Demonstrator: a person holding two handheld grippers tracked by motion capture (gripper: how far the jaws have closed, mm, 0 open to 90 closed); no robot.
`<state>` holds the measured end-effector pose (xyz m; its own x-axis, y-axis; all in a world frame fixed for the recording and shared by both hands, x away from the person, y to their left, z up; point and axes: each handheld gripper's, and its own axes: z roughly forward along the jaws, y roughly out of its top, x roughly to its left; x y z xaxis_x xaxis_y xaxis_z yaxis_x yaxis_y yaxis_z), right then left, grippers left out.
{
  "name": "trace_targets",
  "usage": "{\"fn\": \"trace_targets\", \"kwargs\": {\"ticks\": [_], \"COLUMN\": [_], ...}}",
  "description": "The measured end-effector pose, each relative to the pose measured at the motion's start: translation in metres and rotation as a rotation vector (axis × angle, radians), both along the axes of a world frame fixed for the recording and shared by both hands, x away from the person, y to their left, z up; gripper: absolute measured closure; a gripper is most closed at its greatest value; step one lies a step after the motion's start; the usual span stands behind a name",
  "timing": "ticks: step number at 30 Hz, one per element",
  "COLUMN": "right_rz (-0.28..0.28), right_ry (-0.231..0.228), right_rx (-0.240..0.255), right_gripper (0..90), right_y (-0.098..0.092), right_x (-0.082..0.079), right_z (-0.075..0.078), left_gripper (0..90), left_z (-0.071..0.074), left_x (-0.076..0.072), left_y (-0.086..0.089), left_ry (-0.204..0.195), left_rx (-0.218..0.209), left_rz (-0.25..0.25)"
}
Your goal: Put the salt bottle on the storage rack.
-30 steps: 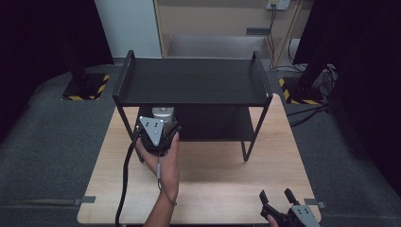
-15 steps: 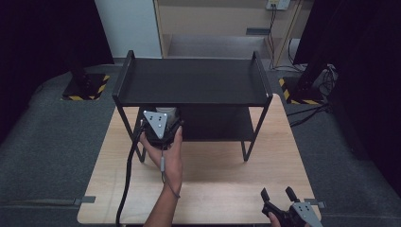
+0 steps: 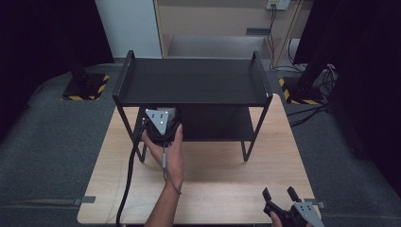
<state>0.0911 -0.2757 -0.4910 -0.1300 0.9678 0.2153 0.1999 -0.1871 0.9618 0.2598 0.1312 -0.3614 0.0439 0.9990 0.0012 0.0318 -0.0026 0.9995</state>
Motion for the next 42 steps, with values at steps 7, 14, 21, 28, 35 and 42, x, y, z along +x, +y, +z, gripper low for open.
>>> {"fn": "trace_targets", "kwargs": {"ticks": [7,14,21,28,35,42], "right_rz": [0.005,0.013,0.018,0.019,0.017,0.027], "right_ry": [0.003,-0.004,-0.012,-0.026,-0.034,-0.045], "right_rx": [0.000,-0.003,-0.007,-0.010,-0.013,-0.017], "right_gripper": [6.1,5.7,5.0,4.6,4.4,4.4], "right_y": [0.001,0.006,0.008,0.013,0.016,0.020], "right_x": [0.001,0.002,0.001,-0.003,-0.007,-0.009], "right_z": [-0.001,0.002,0.004,0.005,0.006,0.004], "left_gripper": [27.3,10.6,8.7,6.9,6.4,6.1], "left_z": [-0.006,-0.015,-0.022,-0.036,-0.049,-0.073], "left_x": [0.000,-0.011,-0.028,-0.064,-0.096,-0.132], "left_y": [-0.002,-0.002,0.002,0.015,0.028,0.049], "left_ry": [-0.029,-0.070,-0.101,-0.146,-0.164,-0.148], "left_rx": [0.007,-0.002,0.002,-0.010,-0.025,-0.038], "left_rz": [0.009,0.015,0.010,-0.032,-0.084,-0.155]}}
